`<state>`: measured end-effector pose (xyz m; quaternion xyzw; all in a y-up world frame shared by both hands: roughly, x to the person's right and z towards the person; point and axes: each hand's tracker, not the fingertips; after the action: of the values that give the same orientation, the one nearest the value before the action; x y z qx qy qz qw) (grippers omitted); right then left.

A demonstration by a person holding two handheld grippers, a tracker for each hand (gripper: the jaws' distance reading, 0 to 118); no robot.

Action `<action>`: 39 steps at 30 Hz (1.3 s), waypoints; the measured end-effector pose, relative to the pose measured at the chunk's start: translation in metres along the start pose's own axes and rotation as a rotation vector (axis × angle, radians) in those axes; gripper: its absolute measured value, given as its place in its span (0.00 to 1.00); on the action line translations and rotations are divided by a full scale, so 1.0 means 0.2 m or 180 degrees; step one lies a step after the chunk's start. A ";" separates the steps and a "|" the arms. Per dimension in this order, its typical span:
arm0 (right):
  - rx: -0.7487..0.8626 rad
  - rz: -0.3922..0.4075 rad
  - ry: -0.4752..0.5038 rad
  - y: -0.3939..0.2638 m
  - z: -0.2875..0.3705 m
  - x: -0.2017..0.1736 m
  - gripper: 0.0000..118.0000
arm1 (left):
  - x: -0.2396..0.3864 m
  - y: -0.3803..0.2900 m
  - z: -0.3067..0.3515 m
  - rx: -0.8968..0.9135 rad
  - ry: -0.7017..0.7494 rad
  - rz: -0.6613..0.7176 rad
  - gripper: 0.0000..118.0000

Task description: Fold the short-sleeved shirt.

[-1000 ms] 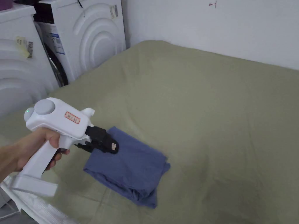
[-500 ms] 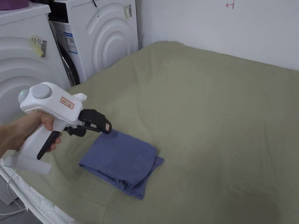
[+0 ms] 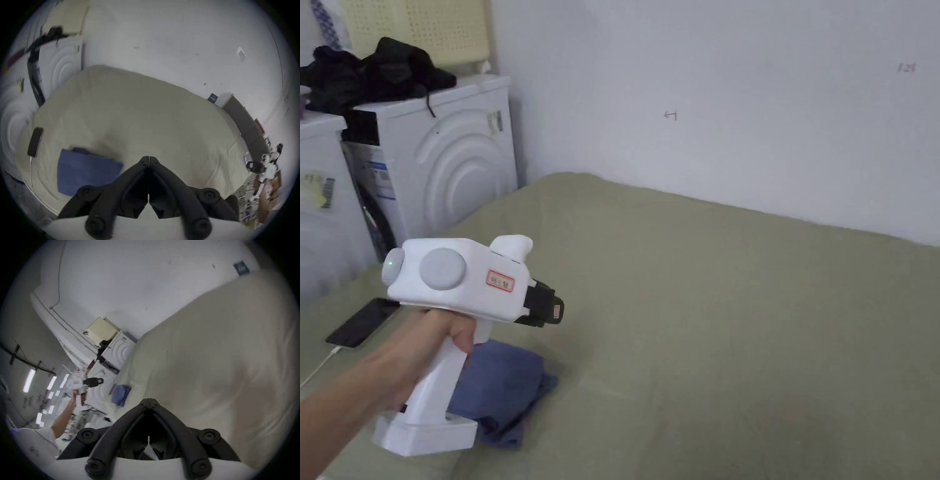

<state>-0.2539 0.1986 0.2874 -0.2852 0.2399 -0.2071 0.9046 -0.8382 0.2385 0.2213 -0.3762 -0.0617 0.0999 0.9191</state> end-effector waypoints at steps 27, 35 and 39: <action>0.1649 0.1500 -0.1887 0.17 0.29 -0.34 0.00 | 1.55 -0.33 0.13 0.1886 0.0287 -0.0858 0.00; 0.1651 0.1504 -0.1844 0.19 0.29 -0.37 0.01 | 1.56 -0.31 0.13 0.1918 0.0242 -0.0808 0.07; 0.1570 0.1450 -0.1870 0.22 0.30 -0.37 0.62 | 1.59 -0.31 0.16 0.1885 0.0472 -0.0756 0.95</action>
<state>-0.2694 0.2950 0.3274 -0.0475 -0.0272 0.0363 0.9978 -0.5261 0.2904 0.3005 -0.0890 -0.0063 -0.0220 0.9958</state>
